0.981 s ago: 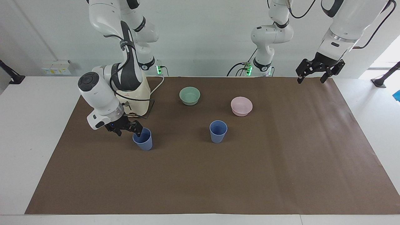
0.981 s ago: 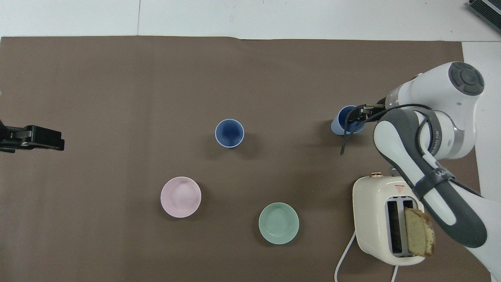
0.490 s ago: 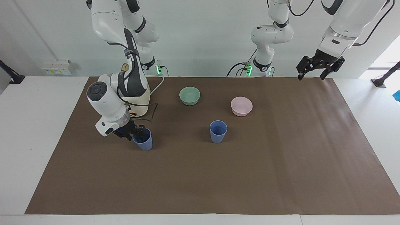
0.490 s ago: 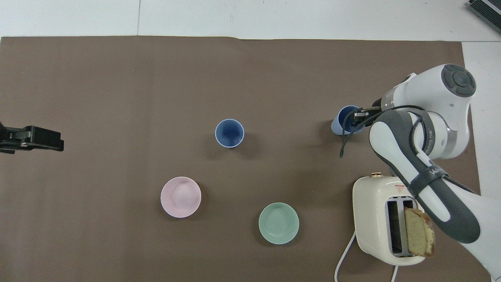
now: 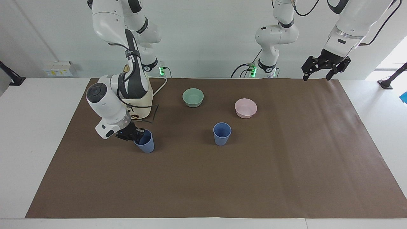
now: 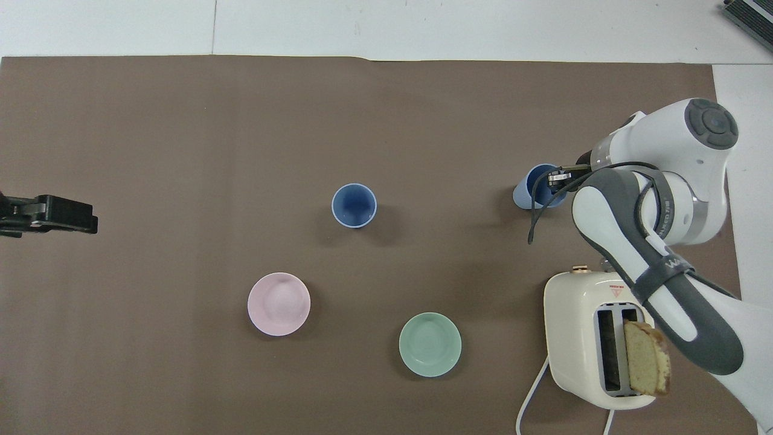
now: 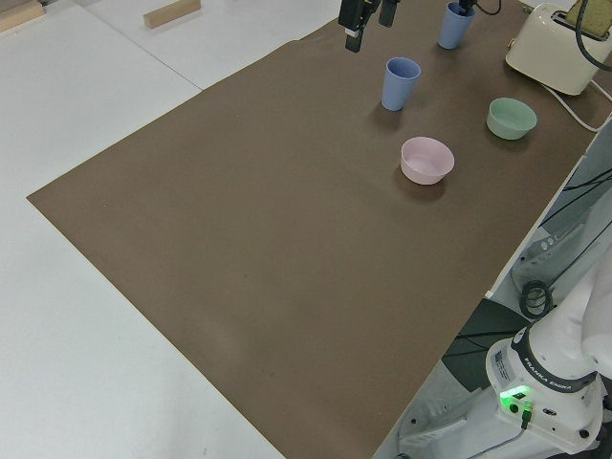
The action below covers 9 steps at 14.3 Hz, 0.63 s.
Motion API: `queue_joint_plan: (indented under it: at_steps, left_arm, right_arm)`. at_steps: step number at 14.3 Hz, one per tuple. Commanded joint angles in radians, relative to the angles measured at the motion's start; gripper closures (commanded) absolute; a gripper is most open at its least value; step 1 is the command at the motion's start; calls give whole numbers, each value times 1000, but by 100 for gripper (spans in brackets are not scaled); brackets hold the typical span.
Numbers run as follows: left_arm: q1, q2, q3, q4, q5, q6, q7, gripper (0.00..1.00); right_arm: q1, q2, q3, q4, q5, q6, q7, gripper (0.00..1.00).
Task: Stack blue cups with both arms
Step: 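Grasp the other blue cup with the right gripper, then carry the blue cup with the right gripper over the centered cup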
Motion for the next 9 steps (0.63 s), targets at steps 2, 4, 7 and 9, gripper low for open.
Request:
queue_joint_plan:
  at_steps: [2, 4, 7, 9]
  left_arm:
    - [-1, -15, 12, -9, -13, -8, 2, 0]
    - [0, -17, 16, -9, -13, -8, 2, 0]
    - [-1, -15, 16, -9, -13, -8, 2, 0]
    - [-1, -15, 16, -9, -13, -8, 2, 0]
  right_arm:
    - [11, -25, 11, 92, 24, -91, 13, 100]
    - [47, -27, 12, 125, 20, -114, 86, 100]
    - [151, -25, 11, 182, 4, -139, 244, 100]
    - [196, -24, 11, 247, 2, -195, 292, 100]
